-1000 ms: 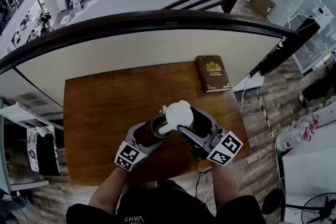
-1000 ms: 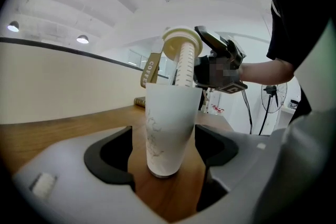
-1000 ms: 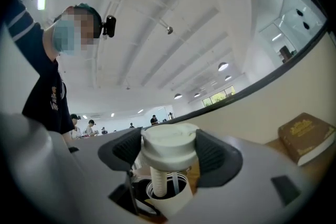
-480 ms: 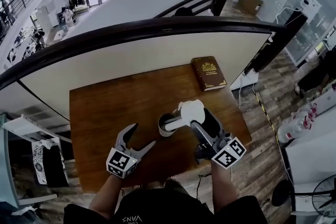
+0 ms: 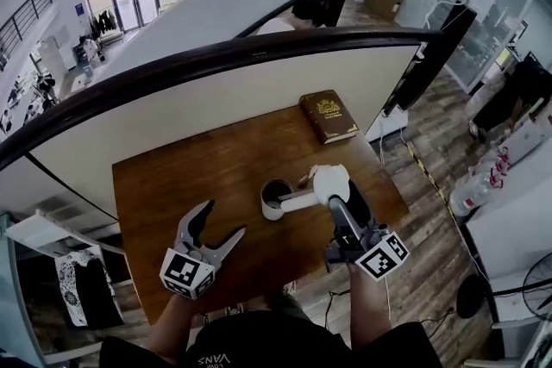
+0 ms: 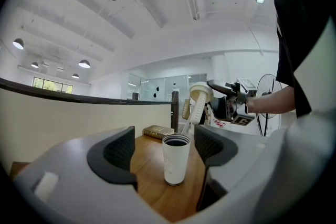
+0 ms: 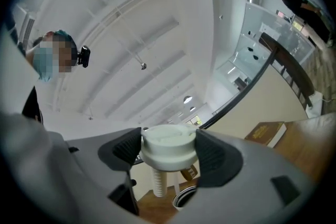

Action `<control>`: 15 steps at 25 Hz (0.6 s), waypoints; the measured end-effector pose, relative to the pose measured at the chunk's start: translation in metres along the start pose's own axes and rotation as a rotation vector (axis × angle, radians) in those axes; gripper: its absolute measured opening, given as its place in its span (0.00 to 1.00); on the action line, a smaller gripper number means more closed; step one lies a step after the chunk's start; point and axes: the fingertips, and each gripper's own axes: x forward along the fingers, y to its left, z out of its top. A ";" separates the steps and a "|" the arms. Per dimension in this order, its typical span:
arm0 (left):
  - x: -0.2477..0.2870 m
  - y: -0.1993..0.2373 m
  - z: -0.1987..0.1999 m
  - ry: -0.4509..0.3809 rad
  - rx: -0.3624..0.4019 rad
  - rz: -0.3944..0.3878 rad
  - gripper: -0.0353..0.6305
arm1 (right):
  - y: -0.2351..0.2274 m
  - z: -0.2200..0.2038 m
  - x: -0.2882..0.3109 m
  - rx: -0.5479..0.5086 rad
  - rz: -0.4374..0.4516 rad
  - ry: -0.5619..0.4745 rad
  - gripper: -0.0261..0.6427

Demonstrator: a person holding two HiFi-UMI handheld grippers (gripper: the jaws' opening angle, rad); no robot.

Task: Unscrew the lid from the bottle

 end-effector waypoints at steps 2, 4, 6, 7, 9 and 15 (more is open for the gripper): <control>-0.008 -0.001 0.002 -0.004 -0.003 -0.005 0.56 | 0.004 -0.001 -0.009 0.009 -0.025 -0.016 0.52; -0.016 -0.003 0.007 -0.016 0.000 -0.007 0.45 | 0.008 -0.003 -0.017 0.022 -0.049 -0.034 0.52; -0.024 -0.004 0.013 -0.032 0.007 -0.006 0.33 | 0.012 -0.006 -0.026 0.040 -0.070 -0.052 0.52; -0.028 -0.005 0.015 -0.039 0.011 -0.006 0.29 | 0.015 -0.008 -0.030 0.048 -0.081 -0.061 0.52; -0.036 -0.006 0.018 -0.048 0.019 -0.009 0.20 | 0.019 -0.012 -0.037 0.061 -0.106 -0.078 0.52; -0.050 -0.011 0.019 -0.053 0.030 -0.030 0.11 | 0.030 -0.027 -0.055 0.101 -0.155 -0.114 0.52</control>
